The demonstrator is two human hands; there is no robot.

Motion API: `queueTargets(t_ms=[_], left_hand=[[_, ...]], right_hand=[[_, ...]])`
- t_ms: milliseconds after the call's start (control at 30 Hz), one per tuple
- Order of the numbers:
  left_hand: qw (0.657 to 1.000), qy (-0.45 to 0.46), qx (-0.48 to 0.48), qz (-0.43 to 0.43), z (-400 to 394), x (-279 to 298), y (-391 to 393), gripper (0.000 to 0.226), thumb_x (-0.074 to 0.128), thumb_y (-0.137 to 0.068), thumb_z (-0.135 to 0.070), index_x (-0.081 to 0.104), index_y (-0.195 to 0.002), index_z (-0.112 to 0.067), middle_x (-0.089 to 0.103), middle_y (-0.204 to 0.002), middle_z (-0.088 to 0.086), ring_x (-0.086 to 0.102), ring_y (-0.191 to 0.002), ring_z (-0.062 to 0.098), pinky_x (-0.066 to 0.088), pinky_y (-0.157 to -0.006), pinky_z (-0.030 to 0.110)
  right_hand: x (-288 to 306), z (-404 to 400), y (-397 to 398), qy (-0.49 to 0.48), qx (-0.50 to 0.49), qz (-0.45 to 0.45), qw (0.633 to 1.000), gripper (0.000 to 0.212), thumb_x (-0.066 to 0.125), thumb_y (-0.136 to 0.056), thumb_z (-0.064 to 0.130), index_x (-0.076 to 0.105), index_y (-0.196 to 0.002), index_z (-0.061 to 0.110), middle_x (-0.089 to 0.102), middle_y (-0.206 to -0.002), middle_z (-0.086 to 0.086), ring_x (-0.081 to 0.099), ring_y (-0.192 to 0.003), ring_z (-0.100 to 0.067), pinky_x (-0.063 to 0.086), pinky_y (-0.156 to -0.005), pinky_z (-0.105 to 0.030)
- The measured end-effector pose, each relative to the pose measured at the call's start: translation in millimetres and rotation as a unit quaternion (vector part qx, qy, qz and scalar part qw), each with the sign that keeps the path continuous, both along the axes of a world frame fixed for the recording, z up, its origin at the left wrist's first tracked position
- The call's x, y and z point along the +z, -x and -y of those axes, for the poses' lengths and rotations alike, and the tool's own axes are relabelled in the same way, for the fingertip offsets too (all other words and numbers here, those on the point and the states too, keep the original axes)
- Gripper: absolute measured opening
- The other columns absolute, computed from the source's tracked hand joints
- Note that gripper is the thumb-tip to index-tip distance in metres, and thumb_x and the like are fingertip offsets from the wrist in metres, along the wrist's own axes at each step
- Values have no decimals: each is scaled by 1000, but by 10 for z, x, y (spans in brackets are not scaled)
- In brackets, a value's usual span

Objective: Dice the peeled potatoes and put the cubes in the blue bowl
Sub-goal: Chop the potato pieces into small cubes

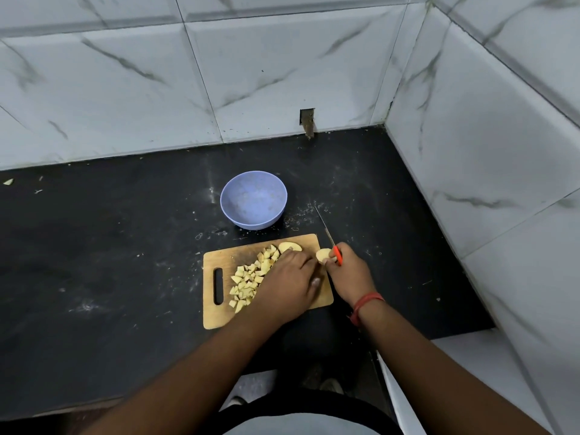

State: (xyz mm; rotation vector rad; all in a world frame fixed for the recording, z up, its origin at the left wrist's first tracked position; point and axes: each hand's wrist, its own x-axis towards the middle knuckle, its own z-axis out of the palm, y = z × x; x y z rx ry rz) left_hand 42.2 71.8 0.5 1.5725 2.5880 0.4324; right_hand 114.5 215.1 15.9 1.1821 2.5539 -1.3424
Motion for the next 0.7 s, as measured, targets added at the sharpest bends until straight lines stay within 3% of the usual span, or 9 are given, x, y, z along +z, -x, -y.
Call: queueTargets(t_ms=[133,267,433,533,700], left_hand=[[1000,-24,10,-3,22,-9,14,35,58,-93,-32,67,-118,-9,63,-117,7,57,-112,25,36,-115,45],[999,-34,21,3,76,-19,-8,35,58,-93,-32,67,-120,-10,62,-118,6,56,-116,24,31,-119,45],[999,-39,25,-4,184,-71,-5,34,54,-94,-33,67,-118,-12,62,-117,5,55,-116,22,26,-121,42],[999,-33,9,-27,241,-92,-35,32,51,-94,-33,66,-114,-14,62,-117,6,52,-120,25,27,-120,44],[998,-26,2,-51,317,-143,-76,39,46,-98,-34,65,-123,-11,61,-126,8,50,-128,26,21,-124,44]], right_hand=[[-11,-3,32,-72,20,13,997,23,69,-83,31,46,-84,28,50,-92,4,55,-78,-18,40,-67,-28],[-4,86,96,-93,35,-21,995,21,67,-81,21,47,-84,24,52,-92,3,55,-78,-20,41,-61,-30],[40,192,9,-274,98,-53,955,13,53,-87,18,52,-97,26,43,-110,7,57,-69,-23,50,-58,-36],[-43,257,-101,-252,159,-71,952,12,50,-86,20,54,-96,23,46,-113,12,59,-78,-19,51,-63,-36],[-209,305,-224,-89,156,-140,974,27,60,-88,6,68,-111,17,60,-119,9,59,-105,-7,46,-92,-20]])
